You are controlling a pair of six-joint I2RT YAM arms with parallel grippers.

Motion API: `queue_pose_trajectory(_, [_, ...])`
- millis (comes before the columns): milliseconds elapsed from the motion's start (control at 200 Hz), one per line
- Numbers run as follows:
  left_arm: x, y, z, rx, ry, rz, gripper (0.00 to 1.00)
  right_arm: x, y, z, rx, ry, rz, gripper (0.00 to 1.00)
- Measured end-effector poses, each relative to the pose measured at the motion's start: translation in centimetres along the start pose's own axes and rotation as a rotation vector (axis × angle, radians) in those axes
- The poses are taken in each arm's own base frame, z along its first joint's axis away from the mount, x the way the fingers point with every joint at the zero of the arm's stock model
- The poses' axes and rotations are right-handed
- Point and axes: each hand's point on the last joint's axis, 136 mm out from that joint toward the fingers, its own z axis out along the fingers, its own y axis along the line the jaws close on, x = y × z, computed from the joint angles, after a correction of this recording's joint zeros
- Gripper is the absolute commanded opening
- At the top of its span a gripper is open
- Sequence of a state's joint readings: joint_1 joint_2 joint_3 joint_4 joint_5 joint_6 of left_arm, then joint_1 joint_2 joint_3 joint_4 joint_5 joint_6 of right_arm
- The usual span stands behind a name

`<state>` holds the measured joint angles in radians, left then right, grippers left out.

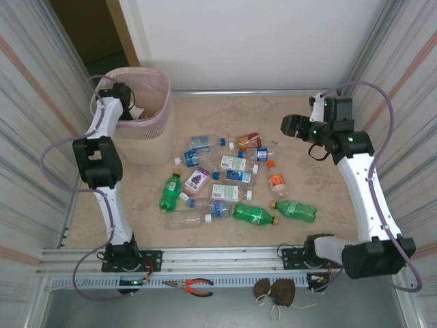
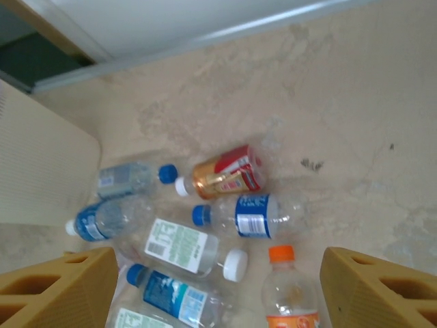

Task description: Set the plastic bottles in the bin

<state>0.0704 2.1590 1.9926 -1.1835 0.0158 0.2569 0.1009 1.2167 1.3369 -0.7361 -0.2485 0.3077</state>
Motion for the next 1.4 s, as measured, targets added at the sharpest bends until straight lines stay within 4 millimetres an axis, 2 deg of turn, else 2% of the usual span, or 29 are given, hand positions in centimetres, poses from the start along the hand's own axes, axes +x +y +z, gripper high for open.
queue_pose_trajectory(215, [-0.6,-0.7,-2.9,0.028,-0.076,-0.006,0.71,2.9,-0.7,2.5,0.053,0.140,-0.032,0.73])
queue_pose_trajectory(521, [-1.9,-1.6,-9.7,0.050,-0.243,-0.004,0.71,6.4,-1.9,6.1,0.111,0.304,-0.078,0.70])
queue_pose_trajectory(736, [-1.6,-2.9,-15.1,0.089,-0.370,0.001,0.72,9.4,-2.9,9.0,0.163,0.437,-0.116,0.69])
queue_pose_trajectory(1127, [-0.9,-5.6,-21.6,0.199,-0.539,-0.001,0.73,13.9,-6.0,13.3,0.260,0.620,-0.155,0.69])
queue_pose_trajectory(1253, [-0.7,-6.8,-24.9,0.249,-0.646,0.005,0.73,15.5,-6.5,14.5,0.273,0.680,-0.170,0.69])
queue_pose_trajectory(1398, [0.4,-8.6,-28.8,0.321,-0.774,0.019,0.75,16.9,-7.0,15.4,0.276,0.733,-0.178,0.69])
